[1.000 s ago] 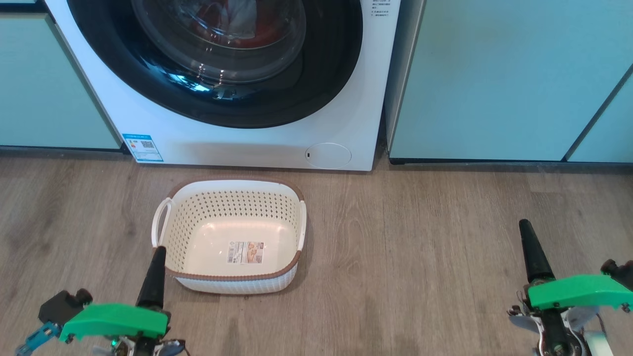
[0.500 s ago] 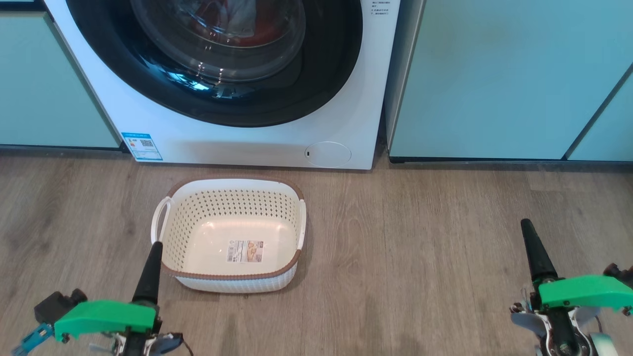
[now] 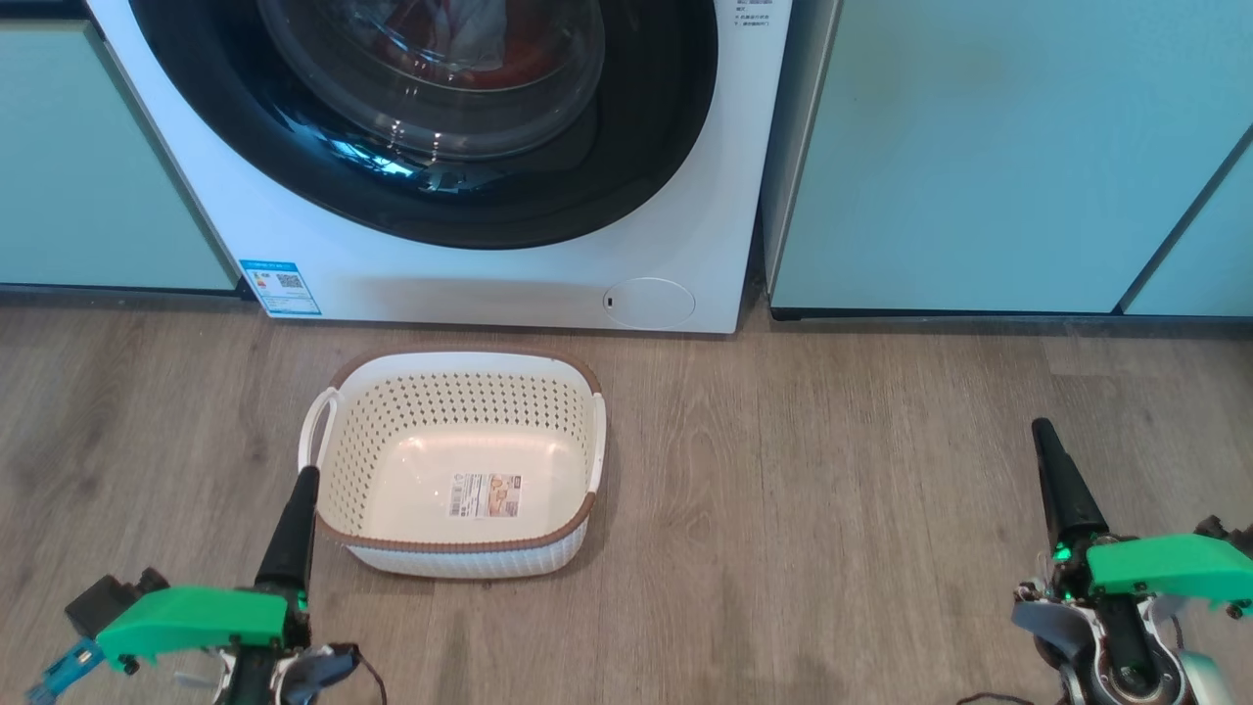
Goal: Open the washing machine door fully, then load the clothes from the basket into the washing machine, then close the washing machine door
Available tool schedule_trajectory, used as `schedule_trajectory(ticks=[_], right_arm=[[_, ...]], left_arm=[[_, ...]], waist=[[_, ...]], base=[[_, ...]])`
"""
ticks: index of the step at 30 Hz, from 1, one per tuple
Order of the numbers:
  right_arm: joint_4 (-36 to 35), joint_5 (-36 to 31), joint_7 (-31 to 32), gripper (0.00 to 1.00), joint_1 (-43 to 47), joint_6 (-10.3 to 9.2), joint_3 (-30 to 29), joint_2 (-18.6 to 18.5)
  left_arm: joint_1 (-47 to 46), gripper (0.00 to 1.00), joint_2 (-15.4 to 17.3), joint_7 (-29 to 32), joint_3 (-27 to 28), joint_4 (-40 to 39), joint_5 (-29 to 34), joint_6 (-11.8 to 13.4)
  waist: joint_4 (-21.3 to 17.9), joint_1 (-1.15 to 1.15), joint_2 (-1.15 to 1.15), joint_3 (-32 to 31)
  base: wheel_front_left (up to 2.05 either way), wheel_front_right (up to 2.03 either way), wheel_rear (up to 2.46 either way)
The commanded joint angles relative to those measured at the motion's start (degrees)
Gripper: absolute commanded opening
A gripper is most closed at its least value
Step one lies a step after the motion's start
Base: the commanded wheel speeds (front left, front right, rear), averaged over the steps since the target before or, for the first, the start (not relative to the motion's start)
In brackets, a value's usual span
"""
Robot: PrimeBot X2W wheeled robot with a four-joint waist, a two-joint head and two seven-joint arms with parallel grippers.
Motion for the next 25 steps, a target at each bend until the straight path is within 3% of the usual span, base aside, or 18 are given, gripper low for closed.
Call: schedule_trajectory(ticks=[1, 16, 25], right_arm=[[-2.16, 1.60, 0.57, 0.00, -2.78, 0.00, 0.85, -0.37], [-2.33, 11.76, 3.23, 0.00, -3.17, 0.00, 0.61, -0.39], [-2.34, 12.19, 3.35, 0.00, -3.19, 0.00, 0.60, -0.39]], left_arm=[[-3.41, 0.00, 0.70, 0.66, 1.89, -1.67, -1.39, -0.39], [-4.75, 0.00, 0.81, 3.30, 2.75, -1.31, -11.01, -0.61], [-4.80, 0.00, 0.82, 3.41, 2.79, -1.30, -11.42, -0.62]], waist=[[0.00, 0.00, 0.00, 0.02], [-0.05, 0.00, 0.00, 0.27], [-0.06, 0.00, 0.00, 0.28]], base=[[0.00, 0.00, 0.00], [0.00, 0.00, 0.00], [0.00, 0.00, 0.00]])
